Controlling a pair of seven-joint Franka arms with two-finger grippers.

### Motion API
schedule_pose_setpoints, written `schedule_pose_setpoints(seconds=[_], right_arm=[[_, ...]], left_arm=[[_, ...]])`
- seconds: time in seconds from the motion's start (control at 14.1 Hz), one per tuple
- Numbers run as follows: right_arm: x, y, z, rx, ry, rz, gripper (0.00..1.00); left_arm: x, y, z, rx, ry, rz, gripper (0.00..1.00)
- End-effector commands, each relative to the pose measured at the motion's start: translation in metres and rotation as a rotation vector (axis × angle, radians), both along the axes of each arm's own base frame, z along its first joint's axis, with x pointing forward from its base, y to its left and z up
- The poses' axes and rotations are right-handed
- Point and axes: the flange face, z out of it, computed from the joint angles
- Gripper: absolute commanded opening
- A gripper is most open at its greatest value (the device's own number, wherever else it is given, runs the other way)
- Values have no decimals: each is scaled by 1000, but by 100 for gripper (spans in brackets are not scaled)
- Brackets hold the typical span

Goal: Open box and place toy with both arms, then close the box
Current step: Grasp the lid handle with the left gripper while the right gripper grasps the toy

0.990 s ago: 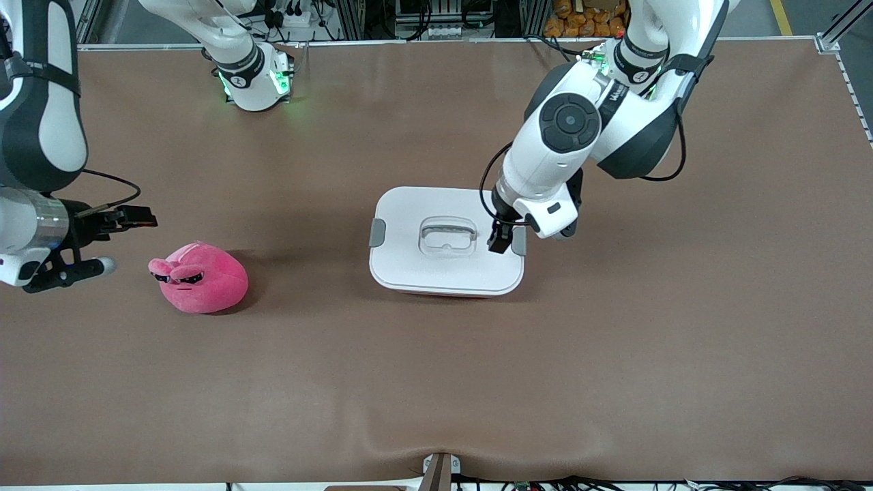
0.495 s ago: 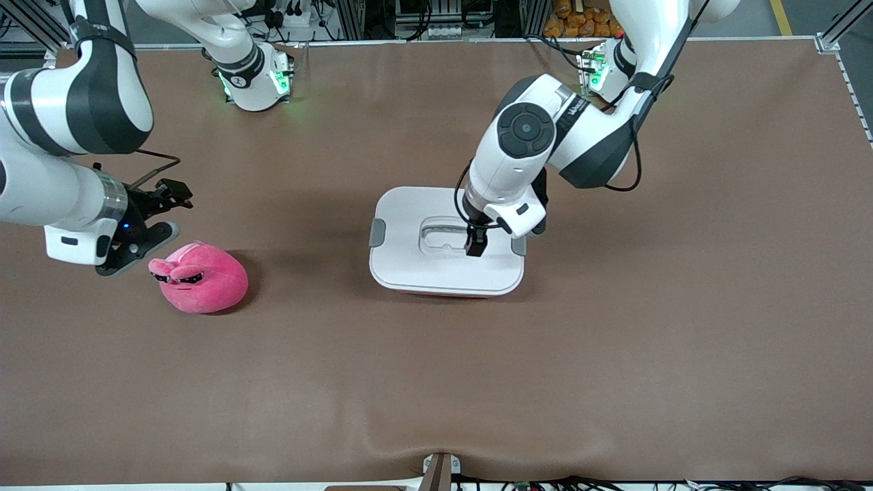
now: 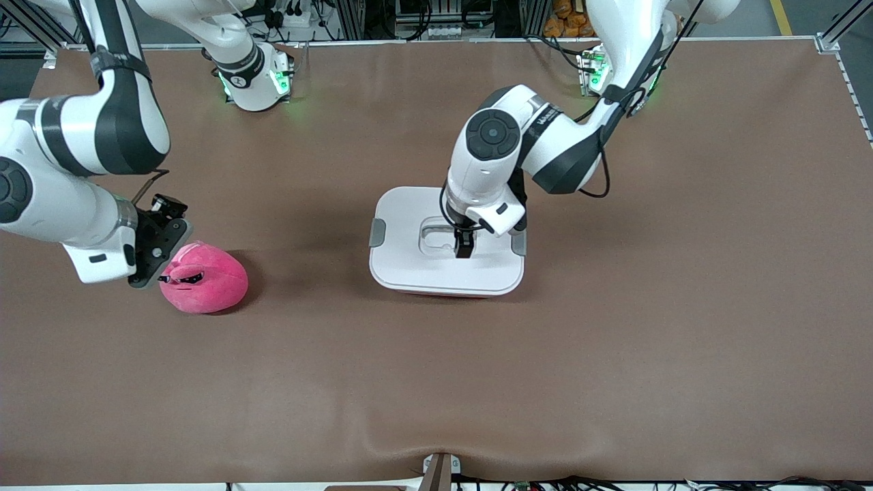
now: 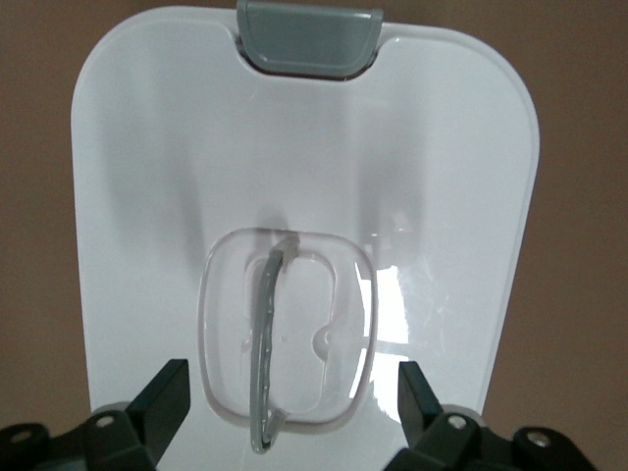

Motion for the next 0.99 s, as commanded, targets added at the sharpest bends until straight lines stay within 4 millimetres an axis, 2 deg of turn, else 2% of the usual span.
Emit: schedule_pose_setpoints(seconds=[0.0,0.07,0.28,0.42,0.71,0.78,0.92], right_arm=[[12,-8,-16,6,-12,175,100],[15,-9,-19,13,-22,224,100],[25,-7,-31,29,-42,354,100],[29,-10,-41,38,-33,406,100],[31,-42,-71,53,14,363,100],[30,-45,-77,61,26,374,100],[29,-47,-87,98,42,408,100]], left_arm=[[4,-12,-4,9,-48,36,83],[0,-17,-5,7,-50,36,81],[-11,-28,-22,43,-57,-2,64],[-11,-29,-26,52,-57,13,61],[-13,-31,-29,60,-59,21,61],[-13,-31,-28,60,-61,20,52],[-14,-31,-29,61,-60,19,46]])
